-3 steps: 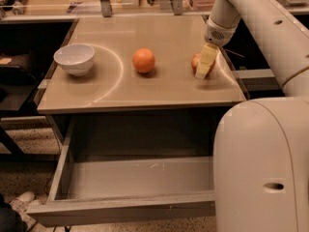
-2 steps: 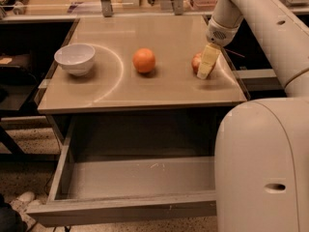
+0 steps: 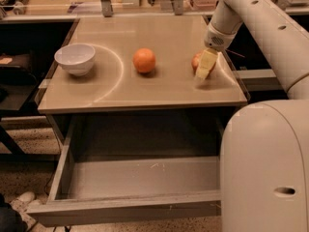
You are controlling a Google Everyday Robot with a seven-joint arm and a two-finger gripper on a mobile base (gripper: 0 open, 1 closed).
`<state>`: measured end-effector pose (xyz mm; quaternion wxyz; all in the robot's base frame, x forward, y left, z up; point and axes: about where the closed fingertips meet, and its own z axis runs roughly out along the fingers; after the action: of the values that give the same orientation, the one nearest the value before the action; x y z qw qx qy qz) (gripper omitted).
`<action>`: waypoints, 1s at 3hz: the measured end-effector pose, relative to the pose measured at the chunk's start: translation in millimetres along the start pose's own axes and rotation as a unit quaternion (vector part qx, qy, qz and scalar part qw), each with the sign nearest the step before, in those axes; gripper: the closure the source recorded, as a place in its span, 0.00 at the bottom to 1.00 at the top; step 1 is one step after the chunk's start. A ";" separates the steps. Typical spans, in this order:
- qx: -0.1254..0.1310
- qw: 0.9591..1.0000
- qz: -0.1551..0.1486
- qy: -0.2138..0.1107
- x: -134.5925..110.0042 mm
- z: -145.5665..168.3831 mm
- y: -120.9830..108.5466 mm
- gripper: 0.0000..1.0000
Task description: Place apple into top drawer
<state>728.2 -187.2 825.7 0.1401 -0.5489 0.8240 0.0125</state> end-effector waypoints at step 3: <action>0.000 1.000 0.000 0.000 0.0 0.0 0.0 0.65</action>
Offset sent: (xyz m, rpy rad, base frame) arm 0.0000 0.0000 -0.0001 0.0000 0.0000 0.0000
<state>728.2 -187.1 825.7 0.1401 -0.5489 0.8239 0.0125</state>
